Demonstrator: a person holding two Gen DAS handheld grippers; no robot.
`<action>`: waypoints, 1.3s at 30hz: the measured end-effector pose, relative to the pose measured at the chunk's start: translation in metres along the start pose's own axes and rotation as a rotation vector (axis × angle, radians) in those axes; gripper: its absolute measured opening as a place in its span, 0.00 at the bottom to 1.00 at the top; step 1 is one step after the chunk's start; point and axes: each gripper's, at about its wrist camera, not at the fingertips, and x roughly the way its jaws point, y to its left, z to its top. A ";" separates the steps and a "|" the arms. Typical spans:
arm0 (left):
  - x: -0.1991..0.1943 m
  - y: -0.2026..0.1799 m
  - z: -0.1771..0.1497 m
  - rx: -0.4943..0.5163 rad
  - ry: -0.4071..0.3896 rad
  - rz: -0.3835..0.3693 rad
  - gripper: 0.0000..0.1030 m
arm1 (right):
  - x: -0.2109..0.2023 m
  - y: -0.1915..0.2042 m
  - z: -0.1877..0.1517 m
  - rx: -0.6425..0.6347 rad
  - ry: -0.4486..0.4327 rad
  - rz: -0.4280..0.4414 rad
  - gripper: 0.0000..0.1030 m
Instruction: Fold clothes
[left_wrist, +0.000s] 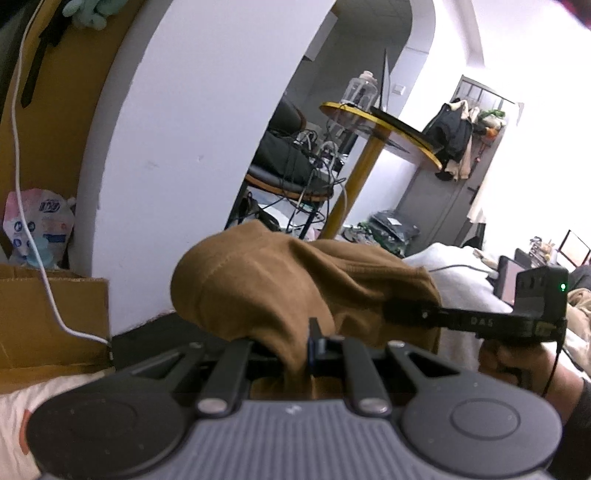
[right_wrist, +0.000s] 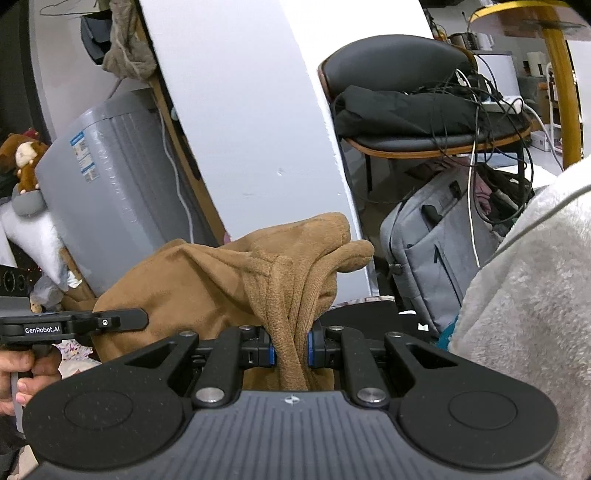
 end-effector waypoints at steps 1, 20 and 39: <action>0.002 0.001 -0.001 0.000 0.004 0.000 0.12 | 0.004 -0.001 -0.001 0.001 0.002 -0.002 0.15; 0.049 0.051 -0.037 -0.064 0.022 -0.027 0.12 | 0.072 -0.034 -0.028 0.017 0.033 -0.053 0.15; 0.085 0.110 -0.056 -0.121 0.011 0.039 0.12 | 0.141 -0.055 -0.043 0.000 0.069 -0.062 0.15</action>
